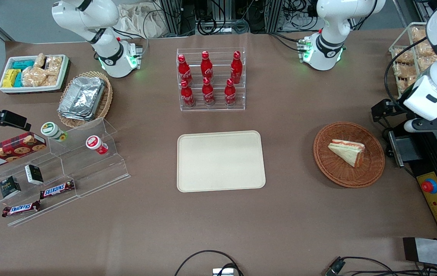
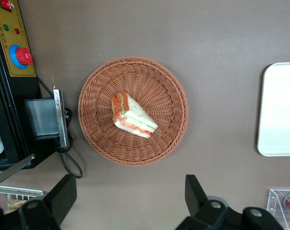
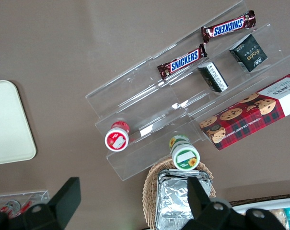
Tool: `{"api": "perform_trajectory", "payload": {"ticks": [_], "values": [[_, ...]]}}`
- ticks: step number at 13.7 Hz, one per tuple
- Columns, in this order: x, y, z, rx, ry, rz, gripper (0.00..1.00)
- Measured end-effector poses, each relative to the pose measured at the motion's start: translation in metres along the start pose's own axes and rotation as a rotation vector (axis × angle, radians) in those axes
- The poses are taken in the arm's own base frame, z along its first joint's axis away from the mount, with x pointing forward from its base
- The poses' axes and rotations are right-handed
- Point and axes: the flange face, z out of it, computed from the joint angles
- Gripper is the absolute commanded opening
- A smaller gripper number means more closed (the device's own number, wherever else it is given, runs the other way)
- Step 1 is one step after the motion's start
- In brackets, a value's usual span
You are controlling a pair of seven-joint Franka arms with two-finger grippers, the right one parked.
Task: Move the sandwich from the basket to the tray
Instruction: 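Lower the open left gripper over the wrapped sandwich in the wicker basket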
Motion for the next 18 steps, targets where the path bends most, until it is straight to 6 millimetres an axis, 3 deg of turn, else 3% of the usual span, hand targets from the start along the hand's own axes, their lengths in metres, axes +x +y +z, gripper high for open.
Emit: {"api": "perform_trajectory", "payload": {"ticks": [3, 6, 9, 11, 13, 18], "values": [[0.003, -0.009, 0.001, -0.002, -0.002, -0.02, 1.0], [0.003, -0.032, 0.002, -0.004, -0.028, -0.06, 1.0], [0.01, -0.048, 0.018, -0.006, -0.064, -0.164, 1.0], [0.021, -0.061, 0.038, -0.014, -0.043, -0.355, 1.0], [0.027, -0.068, 0.072, -0.037, -0.022, -0.49, 1.0], [0.033, -0.064, 0.151, -0.063, -0.03, -0.546, 1.0]]}}
